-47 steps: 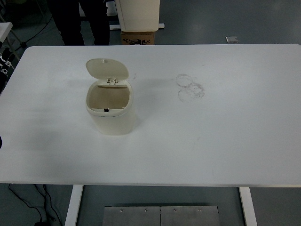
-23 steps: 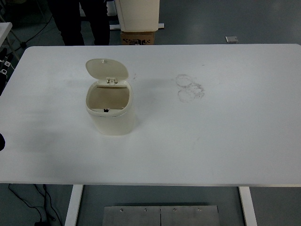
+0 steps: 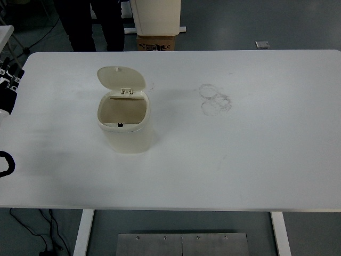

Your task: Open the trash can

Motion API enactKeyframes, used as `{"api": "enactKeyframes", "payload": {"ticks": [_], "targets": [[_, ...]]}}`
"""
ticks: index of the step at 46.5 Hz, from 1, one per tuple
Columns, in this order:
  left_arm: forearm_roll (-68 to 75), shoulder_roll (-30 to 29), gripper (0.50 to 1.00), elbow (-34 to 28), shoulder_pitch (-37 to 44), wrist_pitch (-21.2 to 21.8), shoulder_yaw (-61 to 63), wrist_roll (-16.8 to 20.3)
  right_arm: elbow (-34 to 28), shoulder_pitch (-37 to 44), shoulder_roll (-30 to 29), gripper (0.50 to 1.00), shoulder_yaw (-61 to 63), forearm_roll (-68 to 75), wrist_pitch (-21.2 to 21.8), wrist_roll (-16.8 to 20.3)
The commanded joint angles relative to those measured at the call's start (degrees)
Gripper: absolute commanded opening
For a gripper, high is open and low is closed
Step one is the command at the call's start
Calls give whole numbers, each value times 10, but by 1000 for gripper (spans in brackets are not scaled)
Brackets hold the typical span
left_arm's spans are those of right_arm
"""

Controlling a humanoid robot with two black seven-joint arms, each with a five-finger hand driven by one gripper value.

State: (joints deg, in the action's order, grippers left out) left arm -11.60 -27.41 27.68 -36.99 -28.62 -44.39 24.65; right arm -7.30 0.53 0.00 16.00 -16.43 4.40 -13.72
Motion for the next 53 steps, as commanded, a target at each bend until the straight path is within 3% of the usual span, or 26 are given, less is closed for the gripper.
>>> {"api": "enactKeyframes", "payload": {"ticks": [1,8,53], "targets": [[0,1,1000,0,-3,2,1,-10,0,0,0,991,0,0,0,0],[0,0,1000,-10,-9,3,0,-42,0,0,0,991,0,0,0,0],[6,-8,1000,-15,-9,0,0,-42,-1,1,0,991,0,-2,0,-2]]}}
